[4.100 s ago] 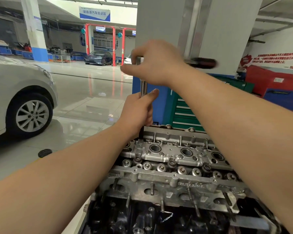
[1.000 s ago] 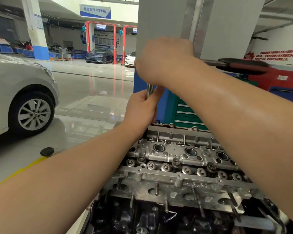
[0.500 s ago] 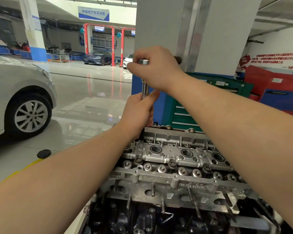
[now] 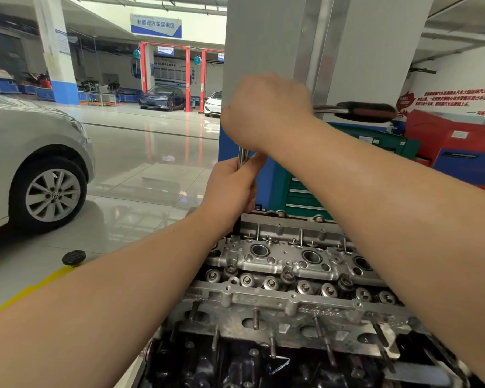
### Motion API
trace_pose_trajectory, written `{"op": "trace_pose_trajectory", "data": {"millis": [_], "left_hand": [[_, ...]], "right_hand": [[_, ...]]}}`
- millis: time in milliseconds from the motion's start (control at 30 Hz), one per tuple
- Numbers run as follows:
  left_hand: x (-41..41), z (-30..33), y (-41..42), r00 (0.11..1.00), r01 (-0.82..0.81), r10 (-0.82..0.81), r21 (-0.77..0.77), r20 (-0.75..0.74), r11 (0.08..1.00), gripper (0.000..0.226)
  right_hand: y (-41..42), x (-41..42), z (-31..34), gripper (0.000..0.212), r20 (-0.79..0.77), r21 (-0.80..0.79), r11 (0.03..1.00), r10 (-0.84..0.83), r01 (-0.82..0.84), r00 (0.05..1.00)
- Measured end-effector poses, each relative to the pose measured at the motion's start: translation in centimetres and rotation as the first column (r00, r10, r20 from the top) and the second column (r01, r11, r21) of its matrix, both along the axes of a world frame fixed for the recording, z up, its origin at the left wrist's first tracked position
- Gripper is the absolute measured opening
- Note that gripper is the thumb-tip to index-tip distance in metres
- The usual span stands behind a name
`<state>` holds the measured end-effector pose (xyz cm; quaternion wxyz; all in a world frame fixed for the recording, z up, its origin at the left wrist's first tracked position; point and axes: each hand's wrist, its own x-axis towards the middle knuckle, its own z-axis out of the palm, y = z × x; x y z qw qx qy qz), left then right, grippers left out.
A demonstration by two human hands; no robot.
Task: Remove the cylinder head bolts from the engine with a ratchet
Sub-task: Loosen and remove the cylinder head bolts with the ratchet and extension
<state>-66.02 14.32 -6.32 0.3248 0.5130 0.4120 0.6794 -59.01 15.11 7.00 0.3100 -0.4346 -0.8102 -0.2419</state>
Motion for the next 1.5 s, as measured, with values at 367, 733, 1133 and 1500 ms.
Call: {"op": "trace_pose_trajectory", "data": {"millis": [367, 733, 1133, 1500], "left_hand": [[0.0, -0.2, 0.1, 0.999, -0.020, 0.021, 0.026, -0.029, 0.999, 0.058], [-0.1, 0.1, 0.2, 0.997, 0.056, -0.054, -0.035, 0.062, 0.998, 0.054], [0.1, 0.0, -0.3, 0.994, -0.103, 0.105, 0.037, -0.039, 0.994, 0.051], [0.1, 0.3, -0.2, 0.996, 0.043, -0.040, -0.032, 0.081, 0.999, 0.053]], "right_hand": [[-1.0, 0.3, 0.4, 0.017, 0.070, -0.023, 0.999, -0.039, 0.041, 0.997], [1.0, 0.9, 0.7, 0.022, -0.035, -0.253, 0.890, 0.383, -0.379, 0.923], [-0.4, -0.5, 0.2, 0.014, -0.010, -0.041, 0.999, -0.003, 0.002, 1.000], [0.5, 1.0, 0.3, 0.031, -0.141, -0.262, 0.857, 0.421, -0.444, 0.896]]}}
